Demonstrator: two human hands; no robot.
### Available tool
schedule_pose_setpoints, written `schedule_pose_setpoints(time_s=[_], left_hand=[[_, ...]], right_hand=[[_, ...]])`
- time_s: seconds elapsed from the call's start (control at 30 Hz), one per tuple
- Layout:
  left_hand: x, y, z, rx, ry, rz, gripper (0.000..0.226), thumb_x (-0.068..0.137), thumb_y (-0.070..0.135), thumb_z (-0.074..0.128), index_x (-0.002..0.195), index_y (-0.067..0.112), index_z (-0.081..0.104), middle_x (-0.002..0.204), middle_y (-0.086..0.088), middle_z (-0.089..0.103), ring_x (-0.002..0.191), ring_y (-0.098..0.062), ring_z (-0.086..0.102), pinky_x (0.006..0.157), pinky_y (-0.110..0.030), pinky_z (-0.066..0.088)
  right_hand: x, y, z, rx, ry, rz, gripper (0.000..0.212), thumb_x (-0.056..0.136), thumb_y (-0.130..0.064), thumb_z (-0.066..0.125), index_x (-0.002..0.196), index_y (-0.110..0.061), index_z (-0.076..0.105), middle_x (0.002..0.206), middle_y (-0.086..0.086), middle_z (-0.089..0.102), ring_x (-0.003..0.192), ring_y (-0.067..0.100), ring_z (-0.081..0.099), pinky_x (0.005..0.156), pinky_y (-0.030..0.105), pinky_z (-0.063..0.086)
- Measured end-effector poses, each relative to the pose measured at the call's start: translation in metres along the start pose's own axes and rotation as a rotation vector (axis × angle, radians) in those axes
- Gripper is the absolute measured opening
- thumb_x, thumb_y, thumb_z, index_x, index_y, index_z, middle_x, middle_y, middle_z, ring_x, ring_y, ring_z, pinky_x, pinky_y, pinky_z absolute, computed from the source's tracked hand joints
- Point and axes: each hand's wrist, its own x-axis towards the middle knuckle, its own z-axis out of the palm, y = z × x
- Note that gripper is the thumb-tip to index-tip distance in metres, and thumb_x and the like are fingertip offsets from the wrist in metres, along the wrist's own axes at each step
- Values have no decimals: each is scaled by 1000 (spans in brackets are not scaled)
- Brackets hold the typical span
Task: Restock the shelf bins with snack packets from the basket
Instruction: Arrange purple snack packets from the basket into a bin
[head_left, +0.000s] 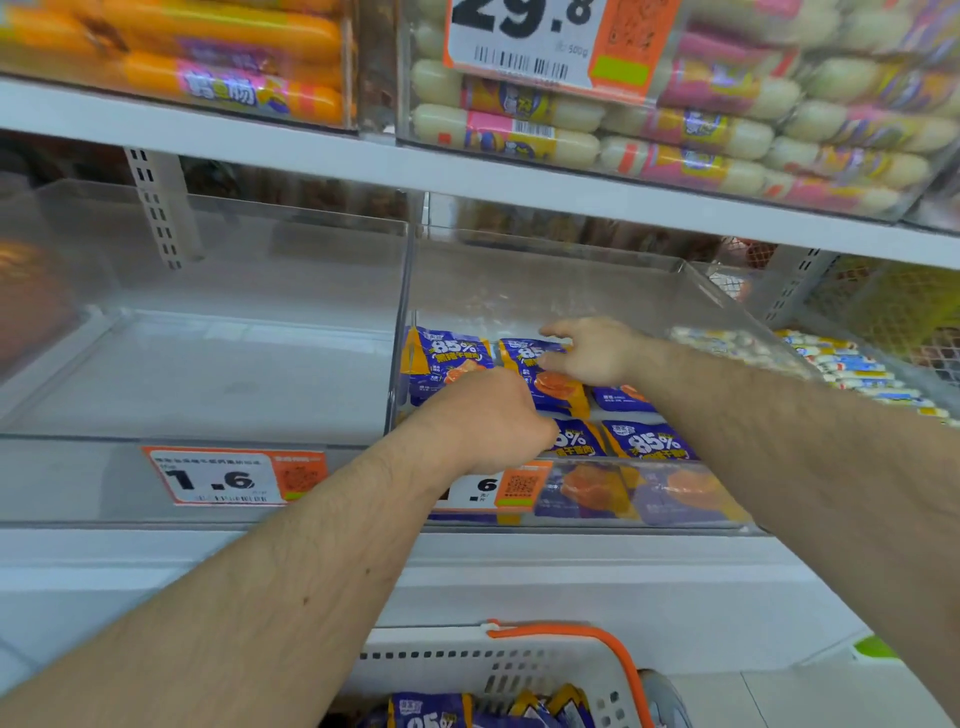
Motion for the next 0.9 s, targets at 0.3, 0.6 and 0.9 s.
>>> schedule_pose_setpoints(time_s=[0.3,0.6,0.9], left_hand=[[-93,17,-13,-19,367,334,15,80,15,59,92,22,63,81,8,65,77,-10,60,72,-27,48],[-180,-87,30,221,-214,42,17,88,26,58,103,34,60,104,13,65,96,-12,60,80,-26,47],[-180,-105,40,266,-414,70,26,95,28,52,120,26,58,122,4,60,96,-12,49,81,-26,40]], right_hand=[[-145,-76,-13,223,825,-179,15,76,-23,55,67,-13,63,66,3,61,71,29,59,61,33,42],[-225,-125,152,324,222,-296,16,77,-26,49,63,-19,50,64,-3,51,62,24,51,57,35,47],[-246,-140,290,-68,-605,50,52,81,-38,62,128,-20,48,120,12,54,104,32,56,82,45,52]])
